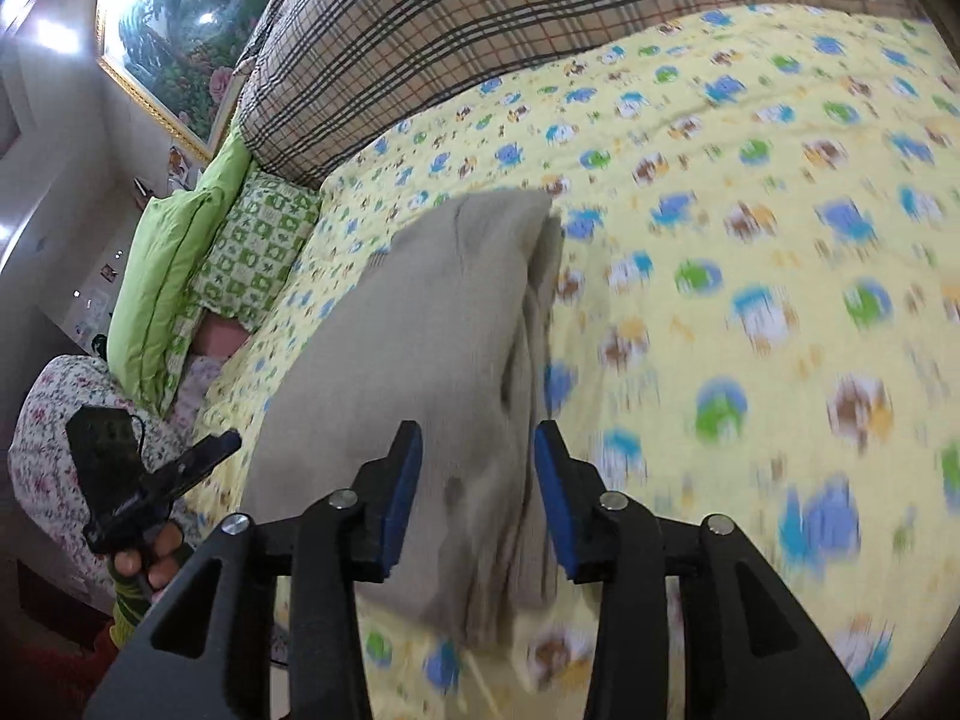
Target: Fold small clothes
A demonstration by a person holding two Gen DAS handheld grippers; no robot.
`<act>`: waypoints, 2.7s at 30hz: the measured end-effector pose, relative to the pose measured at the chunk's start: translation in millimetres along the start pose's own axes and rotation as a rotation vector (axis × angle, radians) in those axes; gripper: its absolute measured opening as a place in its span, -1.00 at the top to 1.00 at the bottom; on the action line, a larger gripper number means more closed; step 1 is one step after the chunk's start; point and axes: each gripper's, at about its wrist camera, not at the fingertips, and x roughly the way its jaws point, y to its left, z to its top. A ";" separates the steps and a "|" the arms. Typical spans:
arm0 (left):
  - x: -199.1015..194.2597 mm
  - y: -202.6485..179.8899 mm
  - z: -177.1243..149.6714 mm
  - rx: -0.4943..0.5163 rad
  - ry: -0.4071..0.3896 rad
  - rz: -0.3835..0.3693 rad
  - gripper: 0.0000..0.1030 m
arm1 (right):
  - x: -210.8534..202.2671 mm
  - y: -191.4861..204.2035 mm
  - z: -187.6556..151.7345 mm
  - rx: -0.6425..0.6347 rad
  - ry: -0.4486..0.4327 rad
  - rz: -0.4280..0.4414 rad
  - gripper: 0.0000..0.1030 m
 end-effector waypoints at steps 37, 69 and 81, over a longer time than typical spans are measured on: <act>41.0 5.8 -66.4 -0.111 0.080 0.206 0.82 | 18.5 -5.3 -44.0 -0.111 0.048 -0.164 0.83; 79.5 -17.0 44.5 0.042 0.066 0.052 0.55 | 53.8 54.6 34.7 -0.141 -0.018 -0.073 0.65; 115.4 -3.3 30.4 0.053 0.097 0.093 0.56 | 94.4 8.6 33.1 -0.142 0.052 -0.151 0.74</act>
